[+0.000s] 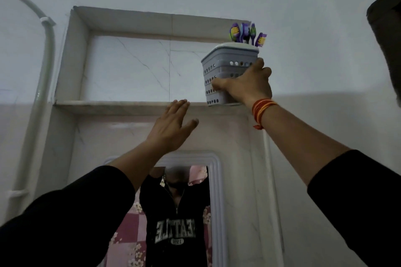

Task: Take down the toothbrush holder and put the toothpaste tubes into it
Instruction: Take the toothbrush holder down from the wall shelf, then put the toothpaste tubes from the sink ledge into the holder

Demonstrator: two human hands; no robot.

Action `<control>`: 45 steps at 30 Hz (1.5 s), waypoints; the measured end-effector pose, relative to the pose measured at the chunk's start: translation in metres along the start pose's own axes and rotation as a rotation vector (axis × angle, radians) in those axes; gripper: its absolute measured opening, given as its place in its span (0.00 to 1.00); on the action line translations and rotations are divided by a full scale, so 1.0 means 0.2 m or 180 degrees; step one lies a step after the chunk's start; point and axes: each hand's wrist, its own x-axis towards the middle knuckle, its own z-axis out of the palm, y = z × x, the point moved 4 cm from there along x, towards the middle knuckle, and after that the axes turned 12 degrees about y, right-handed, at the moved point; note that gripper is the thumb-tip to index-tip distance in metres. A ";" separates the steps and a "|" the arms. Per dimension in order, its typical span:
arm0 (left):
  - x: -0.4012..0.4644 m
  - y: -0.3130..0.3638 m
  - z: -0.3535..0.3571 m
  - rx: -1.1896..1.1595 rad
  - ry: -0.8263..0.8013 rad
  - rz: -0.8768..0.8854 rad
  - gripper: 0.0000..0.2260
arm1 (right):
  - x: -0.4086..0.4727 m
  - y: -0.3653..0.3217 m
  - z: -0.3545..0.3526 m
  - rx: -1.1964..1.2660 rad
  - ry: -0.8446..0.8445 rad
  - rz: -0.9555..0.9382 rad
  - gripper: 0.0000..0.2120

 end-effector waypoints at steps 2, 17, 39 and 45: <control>-0.04 0.00 -0.03 -0.0095 0.0058 -0.0031 0.30 | -0.10 0.01 -0.04 0.0008 -0.0156 0.0024 0.58; -1.29 -0.18 0.36 -0.1175 -0.0805 -0.1029 0.13 | -1.44 0.90 -0.10 -0.0013 -0.0842 0.0726 0.69; -3.04 -0.45 1.11 0.0551 -0.4391 -0.1308 0.16 | -3.35 1.72 -0.53 -0.1051 -0.1453 0.2016 0.66; -3.20 -0.52 1.15 0.0702 -0.4253 -0.1437 0.19 | -3.50 1.77 -0.57 -0.1015 -0.1693 0.2115 0.64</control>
